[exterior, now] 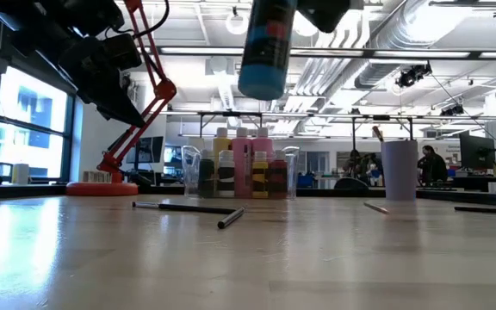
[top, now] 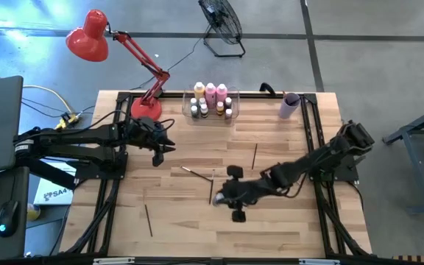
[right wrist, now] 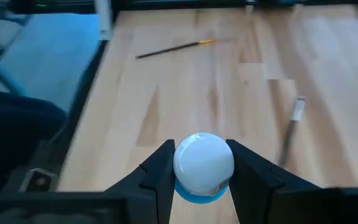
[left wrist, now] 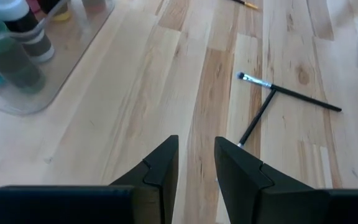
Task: Pick & Place Paint Supplies
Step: Put the small light blue paint bottle into the transparent bin
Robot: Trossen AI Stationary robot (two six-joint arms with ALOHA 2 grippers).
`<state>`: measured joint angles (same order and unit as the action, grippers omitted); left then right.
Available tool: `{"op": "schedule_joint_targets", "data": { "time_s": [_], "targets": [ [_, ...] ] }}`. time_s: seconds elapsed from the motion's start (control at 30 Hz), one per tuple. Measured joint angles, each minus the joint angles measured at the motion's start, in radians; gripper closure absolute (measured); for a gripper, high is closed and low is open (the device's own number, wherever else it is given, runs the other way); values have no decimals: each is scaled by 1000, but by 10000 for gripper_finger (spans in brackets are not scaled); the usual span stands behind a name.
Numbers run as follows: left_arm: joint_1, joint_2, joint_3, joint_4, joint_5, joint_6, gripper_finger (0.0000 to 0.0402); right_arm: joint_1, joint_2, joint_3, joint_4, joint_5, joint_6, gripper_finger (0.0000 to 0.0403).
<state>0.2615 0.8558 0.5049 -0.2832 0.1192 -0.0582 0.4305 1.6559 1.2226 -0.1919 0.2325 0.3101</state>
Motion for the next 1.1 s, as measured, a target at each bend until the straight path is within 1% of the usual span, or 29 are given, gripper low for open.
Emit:
{"op": "schedule_joint_targets", "data": {
  "time_s": [0.1, 0.2, 0.33, 0.43, 0.6, 0.77, 0.97, 1.1],
  "targets": [
    [0, 0, 0, -20, 0, 1, 300, -40, -1, 57, -65, 1, -28, 281],
    [0, 0, 0, -32, 0, 5, 300, -84, -2, 103, -108, 2, -73, 291],
    [0, 0, 0, -42, 0, 8, 300, -151, -2, 164, -108, 1, -115, 294],
    [0, 0, 0, -58, 0, 8, 300, -209, -2, 198, -113, 2, -132, 286],
    [0, 0, 0, -111, 0, 8, 300, -312, -2, 212, -109, 2, -158, 294],
    [0, 0, 0, -160, -1, 36, 300, -419, -2, 215, -101, 4, -158, 292],
    [0, 0, 0, -169, -1, 54, 300, -533, -2, 215, -100, 3, -158, 294],
    [0, 0, 0, -169, -1, 54, 300, -586, 2, 215, -98, -6, -164, 290]
  ]
}}
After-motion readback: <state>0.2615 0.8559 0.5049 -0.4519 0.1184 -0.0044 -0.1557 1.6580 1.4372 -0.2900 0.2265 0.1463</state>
